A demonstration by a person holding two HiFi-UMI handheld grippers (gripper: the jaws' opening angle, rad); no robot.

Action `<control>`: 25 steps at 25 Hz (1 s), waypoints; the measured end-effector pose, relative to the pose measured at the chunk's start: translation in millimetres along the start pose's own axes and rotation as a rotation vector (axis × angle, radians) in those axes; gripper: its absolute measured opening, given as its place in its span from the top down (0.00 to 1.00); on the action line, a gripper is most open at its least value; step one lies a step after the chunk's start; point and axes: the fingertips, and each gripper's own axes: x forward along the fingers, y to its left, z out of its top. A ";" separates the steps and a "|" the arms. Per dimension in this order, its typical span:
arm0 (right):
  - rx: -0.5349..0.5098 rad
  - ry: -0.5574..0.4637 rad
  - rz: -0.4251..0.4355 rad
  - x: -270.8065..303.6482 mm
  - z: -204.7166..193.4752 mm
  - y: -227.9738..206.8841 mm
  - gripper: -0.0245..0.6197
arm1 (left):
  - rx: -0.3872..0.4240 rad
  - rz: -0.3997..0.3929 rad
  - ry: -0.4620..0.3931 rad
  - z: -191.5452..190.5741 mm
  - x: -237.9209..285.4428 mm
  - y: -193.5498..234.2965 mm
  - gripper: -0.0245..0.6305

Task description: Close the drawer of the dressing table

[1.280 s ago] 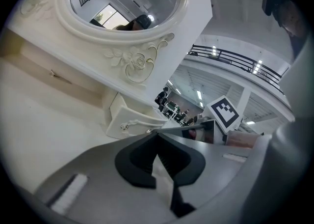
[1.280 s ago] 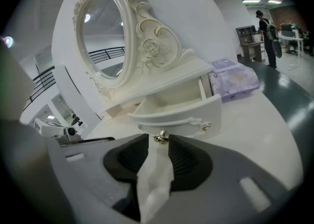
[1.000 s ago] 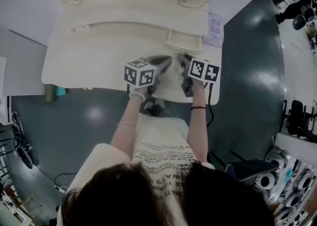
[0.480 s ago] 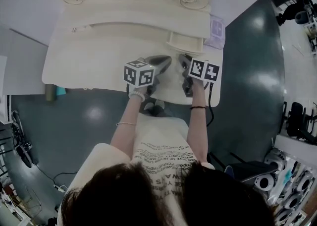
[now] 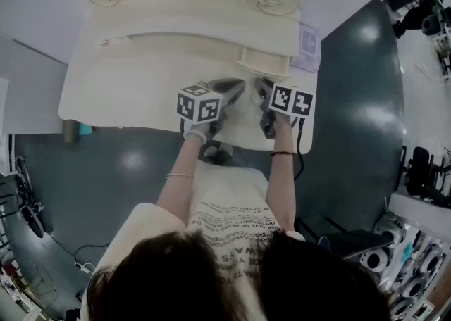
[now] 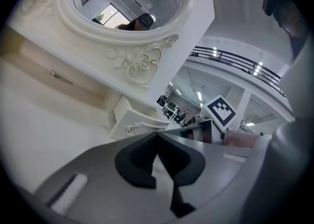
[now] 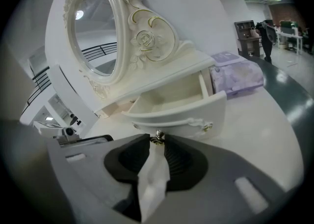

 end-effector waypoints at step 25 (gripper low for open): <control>-0.019 0.011 0.000 6.9 12.8 -8.5 0.81 | -0.011 0.008 -0.015 9.7 10.4 9.0 0.96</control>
